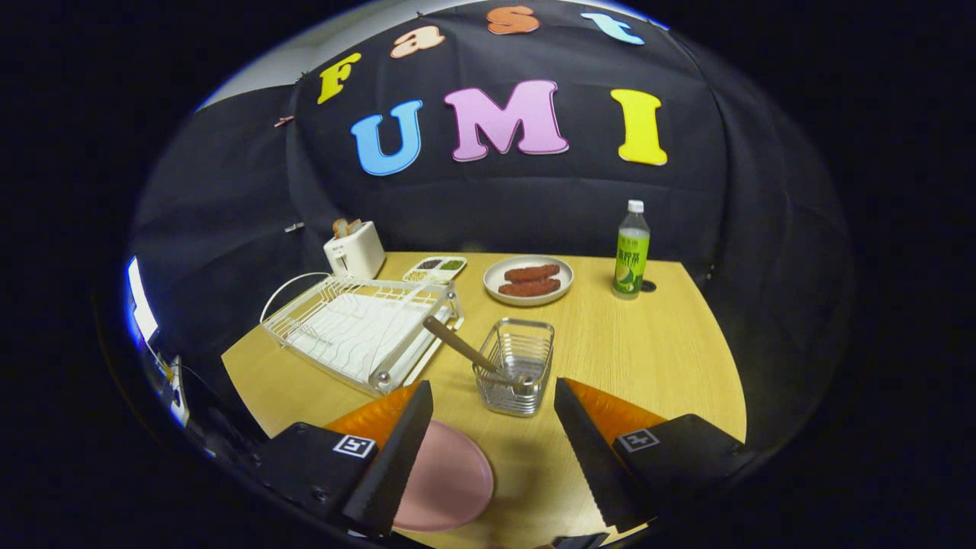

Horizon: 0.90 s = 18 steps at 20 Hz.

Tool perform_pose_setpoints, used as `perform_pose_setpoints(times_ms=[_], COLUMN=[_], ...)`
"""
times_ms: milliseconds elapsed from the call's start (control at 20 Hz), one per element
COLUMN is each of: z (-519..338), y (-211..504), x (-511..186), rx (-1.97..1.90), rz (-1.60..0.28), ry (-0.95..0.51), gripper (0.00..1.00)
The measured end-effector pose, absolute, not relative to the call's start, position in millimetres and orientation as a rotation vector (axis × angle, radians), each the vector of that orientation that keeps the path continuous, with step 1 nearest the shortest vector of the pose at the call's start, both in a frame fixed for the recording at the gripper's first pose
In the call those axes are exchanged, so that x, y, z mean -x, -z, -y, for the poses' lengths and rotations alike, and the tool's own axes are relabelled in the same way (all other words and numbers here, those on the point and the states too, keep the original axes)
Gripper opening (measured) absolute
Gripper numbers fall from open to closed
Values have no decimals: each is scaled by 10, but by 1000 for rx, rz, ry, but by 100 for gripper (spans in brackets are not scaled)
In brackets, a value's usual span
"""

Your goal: Take the plate from the dish rack, then take the spoon from the basket and place it into the plate.

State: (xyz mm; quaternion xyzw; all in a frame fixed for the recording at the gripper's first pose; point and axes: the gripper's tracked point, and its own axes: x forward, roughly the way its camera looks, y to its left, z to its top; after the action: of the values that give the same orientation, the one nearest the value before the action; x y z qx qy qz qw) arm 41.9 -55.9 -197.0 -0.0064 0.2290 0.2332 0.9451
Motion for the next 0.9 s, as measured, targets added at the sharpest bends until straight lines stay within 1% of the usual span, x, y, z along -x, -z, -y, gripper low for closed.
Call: perform_pose_setpoints(times_ms=[150,350,550,650,800,900], z=[367,131,-133,-204,-275,-315], y=[1825,1821,1964,2141,2421,2569], x=[-543,-746,-945,-1017,-1128,-1209], rx=[52,107,160,218,287,287], rz=[-414,-374,-353,-363,-391,-420], ry=[-503,-527,-546,-550,-547,-532], gripper=[99,98,98,97,98,84])
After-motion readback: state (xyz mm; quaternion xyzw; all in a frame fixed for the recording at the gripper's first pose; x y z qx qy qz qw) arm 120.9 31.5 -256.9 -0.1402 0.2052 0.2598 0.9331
